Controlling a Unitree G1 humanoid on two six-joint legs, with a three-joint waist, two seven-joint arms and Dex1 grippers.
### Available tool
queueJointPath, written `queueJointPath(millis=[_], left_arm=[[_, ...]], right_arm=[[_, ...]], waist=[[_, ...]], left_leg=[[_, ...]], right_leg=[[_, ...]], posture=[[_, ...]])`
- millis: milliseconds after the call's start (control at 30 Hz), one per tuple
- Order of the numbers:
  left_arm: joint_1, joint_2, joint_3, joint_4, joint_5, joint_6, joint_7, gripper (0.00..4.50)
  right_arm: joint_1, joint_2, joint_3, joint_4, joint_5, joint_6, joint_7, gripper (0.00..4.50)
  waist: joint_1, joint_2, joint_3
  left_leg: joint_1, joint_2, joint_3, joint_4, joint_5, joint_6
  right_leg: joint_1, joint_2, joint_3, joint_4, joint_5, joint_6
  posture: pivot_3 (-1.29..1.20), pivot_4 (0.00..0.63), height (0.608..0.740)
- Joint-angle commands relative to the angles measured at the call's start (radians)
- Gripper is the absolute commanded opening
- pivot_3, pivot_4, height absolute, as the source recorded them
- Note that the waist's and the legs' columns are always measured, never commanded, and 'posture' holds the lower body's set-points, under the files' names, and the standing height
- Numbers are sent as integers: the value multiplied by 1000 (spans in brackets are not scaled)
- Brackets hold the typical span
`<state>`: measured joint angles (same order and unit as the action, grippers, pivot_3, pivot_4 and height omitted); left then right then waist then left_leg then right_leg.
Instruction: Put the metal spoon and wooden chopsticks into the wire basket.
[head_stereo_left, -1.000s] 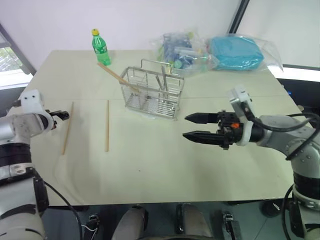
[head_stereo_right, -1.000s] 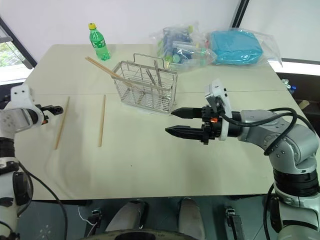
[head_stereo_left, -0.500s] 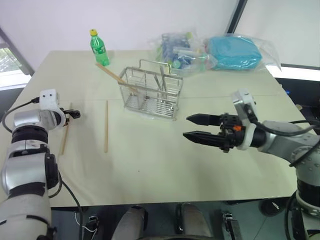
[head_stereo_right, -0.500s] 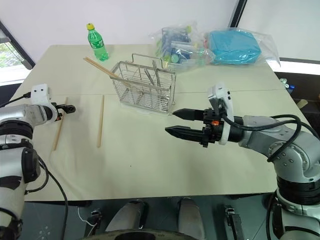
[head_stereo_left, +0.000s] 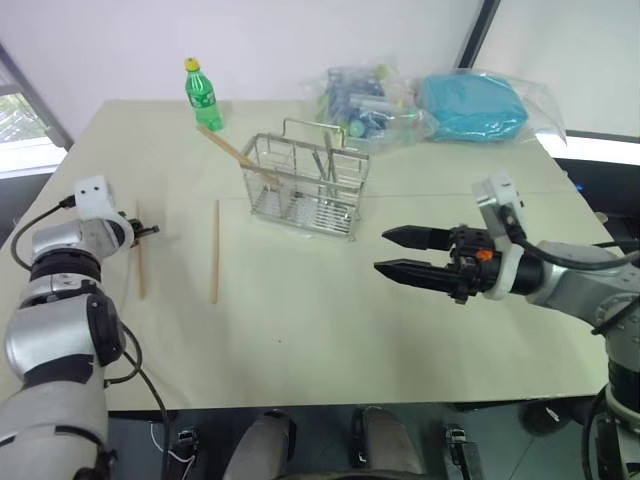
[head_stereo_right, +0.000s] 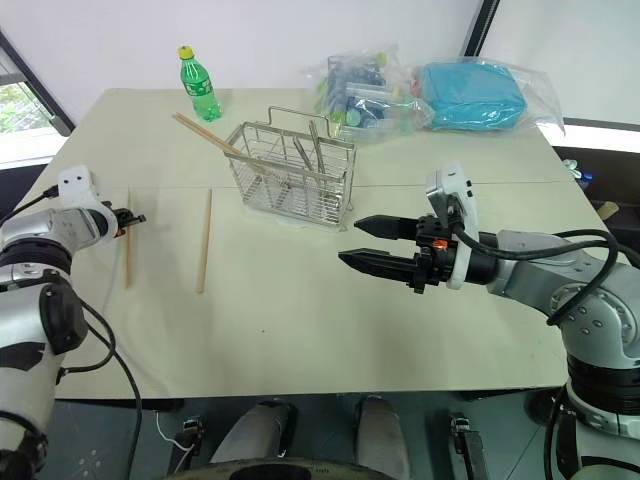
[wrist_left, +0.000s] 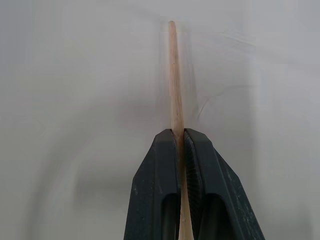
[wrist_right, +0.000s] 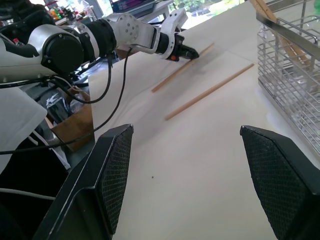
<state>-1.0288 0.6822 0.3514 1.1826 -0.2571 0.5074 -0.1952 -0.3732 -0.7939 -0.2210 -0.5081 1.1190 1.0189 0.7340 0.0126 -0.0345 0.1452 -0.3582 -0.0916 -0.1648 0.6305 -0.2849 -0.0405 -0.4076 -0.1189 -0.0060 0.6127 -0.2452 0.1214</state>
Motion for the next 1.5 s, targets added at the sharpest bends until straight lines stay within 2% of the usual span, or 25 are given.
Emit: queueJointPath(millis=[33,100,233,433,600,967,1433,1500], left_arm=[[-71,20,82,-131,-64,-123,11,32],[-103,9,135,-235,-117,-179,5,32],[-199,-36,205,-374,-233,-176,-15,32],[-305,-134,172,-491,-303,-141,-72,32],[-289,-215,72,-553,-261,-162,-133,32],[-268,-302,-39,-555,-159,-297,-167,32],[-226,-406,-62,-560,-132,-388,-136,32],[-226,-412,-57,-558,-140,-383,-135,759]], right_arm=[[-8,-10,-17,-8,8,-21,1,3539],[-13,-5,-16,-4,12,-18,-11,3539],[-18,7,-18,-2,29,-13,-36,3539],[-10,11,-16,-12,41,-16,-57,3539],[17,19,-33,-37,55,-27,-92,3539],[88,23,-79,-87,112,-54,-184,3539],[95,9,-89,-94,163,-60,-246,3539],[94,5,-90,-91,167,-61,-250,3539]], waist=[[0,-1,0],[0,-1,0],[2,-1,0],[0,0,0],[0,-1,0],[2,0,0],[0,0,0],[0,0,0]], left_leg=[[0,0,0,0,0,0],[0,0,0,0,0,0],[-1,0,0,0,1,-2],[1,-1,1,1,0,0],[0,0,1,1,0,-1],[1,0,1,1,3,-4],[1,0,1,1,2,-4],[1,0,1,1,2,-4]], right_leg=[[0,0,0,0,0,0],[0,0,0,0,0,0],[0,-1,0,0,0,0],[2,-1,0,-1,0,1],[2,0,0,-1,0,1],[2,0,0,-1,0,1],[2,0,0,-1,1,1],[2,0,0,-1,1,1]], posture=[[0,150,709],[0,150,709],[0,150,709],[0,150,709],[0,150,709],[0,150,709],[0,150,709],[0,150,709]])
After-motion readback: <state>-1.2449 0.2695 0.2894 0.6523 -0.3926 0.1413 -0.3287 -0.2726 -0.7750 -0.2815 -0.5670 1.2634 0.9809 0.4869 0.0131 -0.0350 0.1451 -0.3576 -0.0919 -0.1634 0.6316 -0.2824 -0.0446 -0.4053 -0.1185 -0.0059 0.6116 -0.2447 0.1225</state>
